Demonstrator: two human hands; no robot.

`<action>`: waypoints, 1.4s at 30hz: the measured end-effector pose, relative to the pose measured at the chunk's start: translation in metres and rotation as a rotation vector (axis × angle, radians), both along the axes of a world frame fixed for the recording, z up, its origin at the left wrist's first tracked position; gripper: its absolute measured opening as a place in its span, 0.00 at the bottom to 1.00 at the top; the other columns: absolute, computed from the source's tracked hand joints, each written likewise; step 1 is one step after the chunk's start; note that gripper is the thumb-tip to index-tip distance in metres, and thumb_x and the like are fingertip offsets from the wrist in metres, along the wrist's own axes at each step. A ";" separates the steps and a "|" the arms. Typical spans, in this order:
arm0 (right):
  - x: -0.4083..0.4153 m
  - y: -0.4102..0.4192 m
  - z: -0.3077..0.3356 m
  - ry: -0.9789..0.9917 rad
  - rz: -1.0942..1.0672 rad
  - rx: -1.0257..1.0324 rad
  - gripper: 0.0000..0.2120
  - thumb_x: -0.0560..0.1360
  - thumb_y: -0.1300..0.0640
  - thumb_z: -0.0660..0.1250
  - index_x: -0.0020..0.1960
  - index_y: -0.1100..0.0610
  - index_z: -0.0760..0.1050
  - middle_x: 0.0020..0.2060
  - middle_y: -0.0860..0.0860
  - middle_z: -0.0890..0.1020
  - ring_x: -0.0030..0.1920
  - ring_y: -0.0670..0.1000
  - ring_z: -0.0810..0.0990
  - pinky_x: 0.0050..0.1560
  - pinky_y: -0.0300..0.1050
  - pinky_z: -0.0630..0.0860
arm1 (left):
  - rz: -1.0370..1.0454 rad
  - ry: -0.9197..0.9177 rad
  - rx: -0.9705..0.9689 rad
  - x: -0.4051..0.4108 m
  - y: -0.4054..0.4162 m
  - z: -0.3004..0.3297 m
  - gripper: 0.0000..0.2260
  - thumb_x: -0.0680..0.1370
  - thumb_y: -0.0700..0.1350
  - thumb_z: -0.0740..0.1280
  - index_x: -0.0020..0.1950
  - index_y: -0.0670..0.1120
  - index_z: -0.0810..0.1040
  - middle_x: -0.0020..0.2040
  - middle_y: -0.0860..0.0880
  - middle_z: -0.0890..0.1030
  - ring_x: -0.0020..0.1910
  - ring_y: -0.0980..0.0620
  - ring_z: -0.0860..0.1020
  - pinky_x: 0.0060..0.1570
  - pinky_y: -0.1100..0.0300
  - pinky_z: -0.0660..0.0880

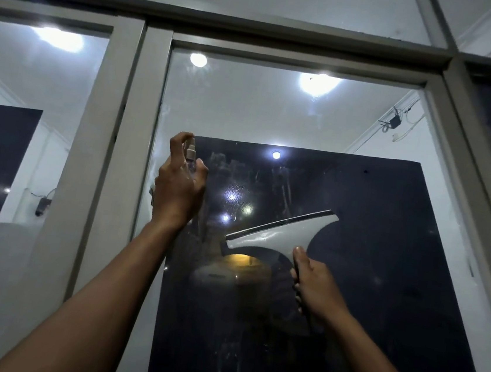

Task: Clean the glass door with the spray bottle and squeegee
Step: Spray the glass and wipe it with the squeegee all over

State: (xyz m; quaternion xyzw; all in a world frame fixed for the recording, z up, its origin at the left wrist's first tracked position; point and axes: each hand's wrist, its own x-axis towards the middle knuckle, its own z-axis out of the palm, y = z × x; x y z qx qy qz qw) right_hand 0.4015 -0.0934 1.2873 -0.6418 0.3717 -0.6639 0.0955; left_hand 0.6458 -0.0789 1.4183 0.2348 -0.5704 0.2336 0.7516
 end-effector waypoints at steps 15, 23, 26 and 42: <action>0.073 -0.001 0.145 -0.341 0.237 0.132 0.21 0.84 0.44 0.53 0.39 0.56 0.67 0.25 0.51 0.66 0.18 0.48 0.63 0.24 0.38 0.65 | 0.025 -0.108 0.073 0.018 -0.002 -0.038 0.27 0.82 0.43 0.64 0.79 0.55 0.60 0.49 0.40 0.81 0.42 0.41 0.80 0.46 0.42 0.80; 0.086 -0.038 0.125 -0.324 0.039 0.210 0.22 0.83 0.42 0.54 0.47 0.60 0.72 0.34 0.58 0.75 0.22 0.52 0.71 0.23 0.40 0.68 | -0.007 -0.127 0.075 0.025 -0.007 -0.056 0.26 0.82 0.43 0.65 0.78 0.54 0.61 0.50 0.42 0.82 0.43 0.46 0.80 0.46 0.51 0.79; 0.080 -0.048 0.080 -0.268 -0.034 0.217 0.22 0.83 0.40 0.54 0.48 0.59 0.72 0.42 0.60 0.75 0.38 0.57 0.76 0.41 0.55 0.81 | -0.001 -0.137 0.082 0.023 -0.009 -0.066 0.25 0.82 0.43 0.65 0.78 0.52 0.62 0.48 0.44 0.81 0.38 0.54 0.77 0.39 0.63 0.72; 0.089 -0.001 0.109 0.607 -0.428 -0.070 0.30 0.81 0.33 0.50 0.46 0.53 0.82 0.54 0.58 0.84 0.53 0.60 0.80 0.47 0.49 0.71 | 0.002 -0.130 0.156 0.021 -0.003 -0.084 0.24 0.82 0.45 0.65 0.77 0.53 0.63 0.45 0.44 0.78 0.37 0.55 0.75 0.35 0.65 0.70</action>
